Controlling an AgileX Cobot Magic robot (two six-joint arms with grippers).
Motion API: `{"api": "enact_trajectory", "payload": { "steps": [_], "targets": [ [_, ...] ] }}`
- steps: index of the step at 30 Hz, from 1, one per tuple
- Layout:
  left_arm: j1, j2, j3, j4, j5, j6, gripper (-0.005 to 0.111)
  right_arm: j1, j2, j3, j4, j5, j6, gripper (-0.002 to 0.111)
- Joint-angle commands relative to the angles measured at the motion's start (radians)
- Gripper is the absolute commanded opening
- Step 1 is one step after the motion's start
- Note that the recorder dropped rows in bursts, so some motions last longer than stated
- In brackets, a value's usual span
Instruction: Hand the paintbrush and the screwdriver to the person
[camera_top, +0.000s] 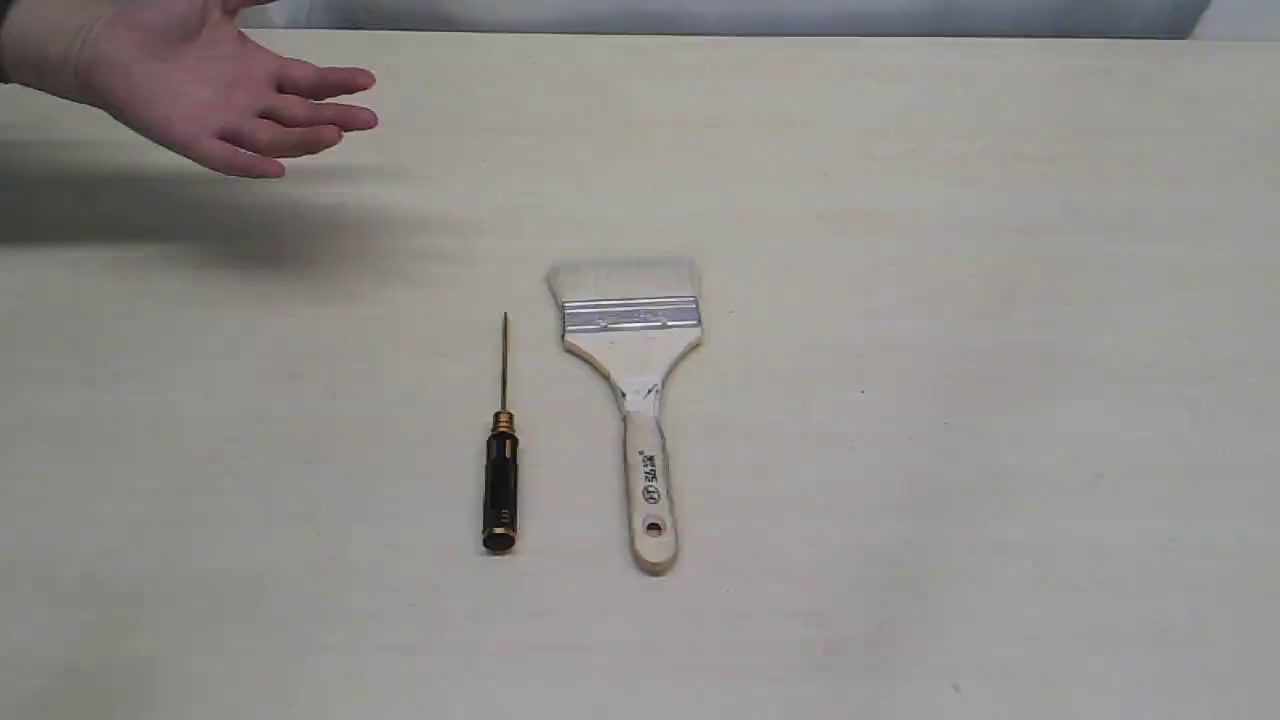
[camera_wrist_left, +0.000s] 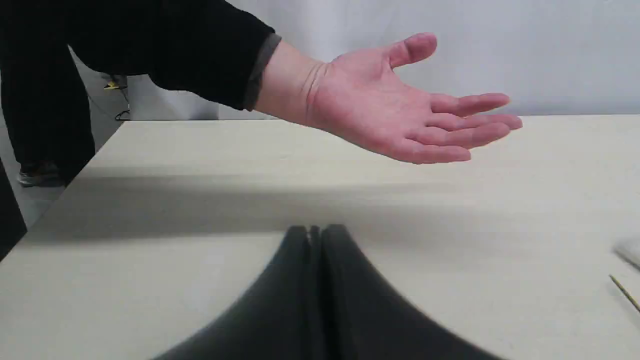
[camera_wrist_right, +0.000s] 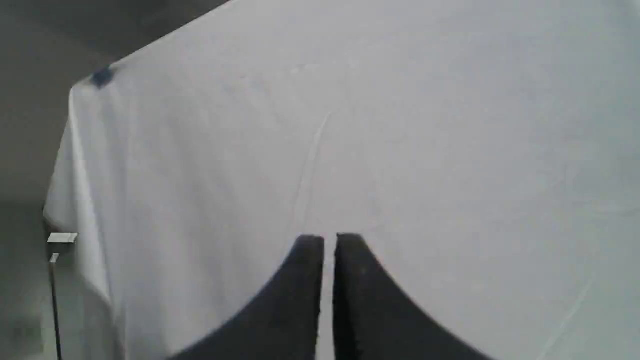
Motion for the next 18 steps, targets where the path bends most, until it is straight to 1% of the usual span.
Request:
{"api": "enact_trajectory", "payload": {
  "steps": [1,3,8,11,12,14,15,18],
  "targets": [
    [-0.008,-0.002,0.002,-0.004,-0.004,-0.002,0.000,-0.007,0.000,-0.075,-0.321,-0.016,0.210,0.005],
    [-0.008,-0.002,0.002,-0.004,-0.004,-0.002,0.000,-0.007,0.023,-0.132,-0.455,-0.016,0.307,0.005],
    [-0.008,-0.002,0.002,-0.001,-0.008,-0.002,0.000,-0.007,0.147,-0.354,-0.749,-0.016,0.571,0.005],
    [-0.008,-0.002,0.002,-0.001,-0.006,-0.002,0.000,-0.007,0.236,-0.483,-0.979,-0.016,0.802,0.005],
    [-0.008,-0.002,0.002,-0.001,-0.006,-0.002,0.000,-0.007,0.279,-0.544,-1.100,-0.027,0.926,0.005],
    [-0.008,-0.002,0.002,-0.001,-0.006,-0.002,0.000,-0.007,0.348,-0.631,-1.260,-0.062,1.098,0.005],
    [-0.008,-0.002,0.002,-0.001,-0.006,-0.002,0.000,-0.007,0.387,-0.674,-1.287,-0.093,1.176,0.005],
    [-0.008,-0.002,0.002,-0.001,-0.006,-0.002,0.000,-0.007,0.485,-0.741,-1.287,-0.176,1.246,0.005]
  ]
}}
